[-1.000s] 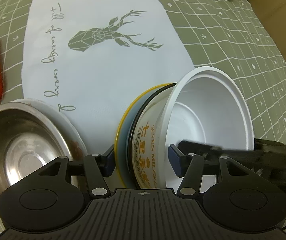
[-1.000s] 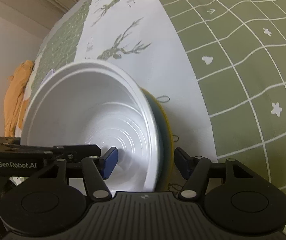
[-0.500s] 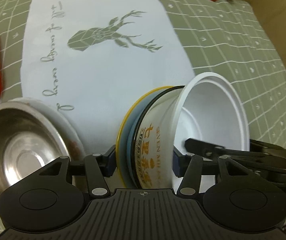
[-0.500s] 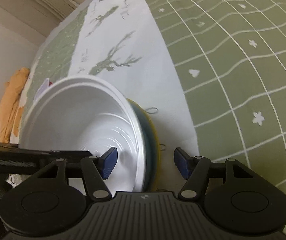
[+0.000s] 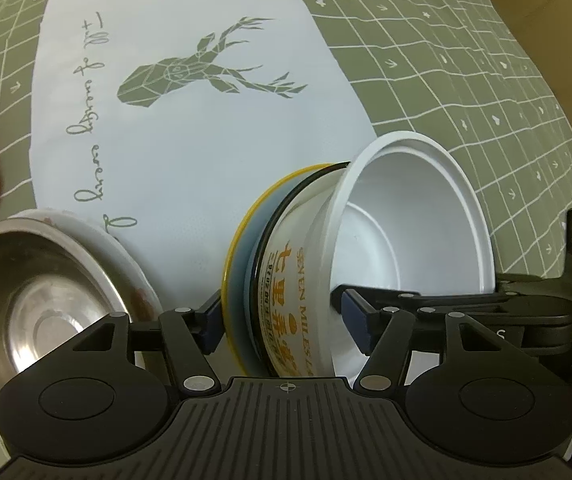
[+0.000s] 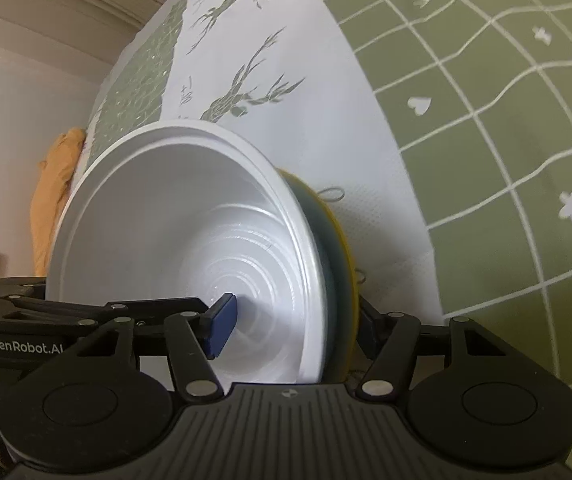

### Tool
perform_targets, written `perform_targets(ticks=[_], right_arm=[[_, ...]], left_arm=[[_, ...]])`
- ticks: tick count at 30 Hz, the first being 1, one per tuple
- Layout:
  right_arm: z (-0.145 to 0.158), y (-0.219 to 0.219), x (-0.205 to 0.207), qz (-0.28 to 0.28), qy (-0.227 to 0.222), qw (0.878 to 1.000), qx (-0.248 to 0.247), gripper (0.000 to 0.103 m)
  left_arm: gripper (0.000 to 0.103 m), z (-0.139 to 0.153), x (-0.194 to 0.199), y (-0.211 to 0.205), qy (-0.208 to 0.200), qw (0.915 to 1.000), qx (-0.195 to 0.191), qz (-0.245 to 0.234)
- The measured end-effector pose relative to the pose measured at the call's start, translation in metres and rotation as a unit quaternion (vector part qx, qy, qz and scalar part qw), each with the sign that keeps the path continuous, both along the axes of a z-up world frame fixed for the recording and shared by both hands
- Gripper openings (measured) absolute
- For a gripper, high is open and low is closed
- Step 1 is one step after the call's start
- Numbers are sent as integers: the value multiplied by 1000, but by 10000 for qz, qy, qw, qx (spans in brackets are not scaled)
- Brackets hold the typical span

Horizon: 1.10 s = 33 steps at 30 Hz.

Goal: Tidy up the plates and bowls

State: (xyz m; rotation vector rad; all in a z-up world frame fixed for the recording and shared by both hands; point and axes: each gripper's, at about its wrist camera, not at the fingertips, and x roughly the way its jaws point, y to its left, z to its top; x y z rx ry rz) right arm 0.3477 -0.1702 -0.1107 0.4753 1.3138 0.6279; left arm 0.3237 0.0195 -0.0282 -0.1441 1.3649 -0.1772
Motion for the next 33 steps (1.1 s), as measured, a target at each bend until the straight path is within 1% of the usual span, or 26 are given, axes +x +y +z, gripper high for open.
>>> perform_targets(ticks=[2,6,15,19,23,28,33], right_arm=[[-1,0,-1,-24,151,9998,92,60],[3,4,-3,-88,140,9999,-27,60],[5,11,-2,-177,204,9996,-60,60],[10,11,-4,-143,180,9997,-124,60],[17,15,-7,-98,144,9998,-124,60],[33,26,-12,-68,-20,9997,-229,60],[63,45,-22,51,-317,9988,-368,60]], left_arm=[[65,0,0,3,41,10000,-62,42],[65,0,0,6,59,9998,-153,74],[65,5,-3,7,-3,9998,-217,48],[65,8,-7,9,1,9996,-271,61],[65,16,-13,13,-78,9994,-321,57],[65,32,-25,24,-260,9986,-452,51],[65,55,-44,49,-577,9963,-624,147]])
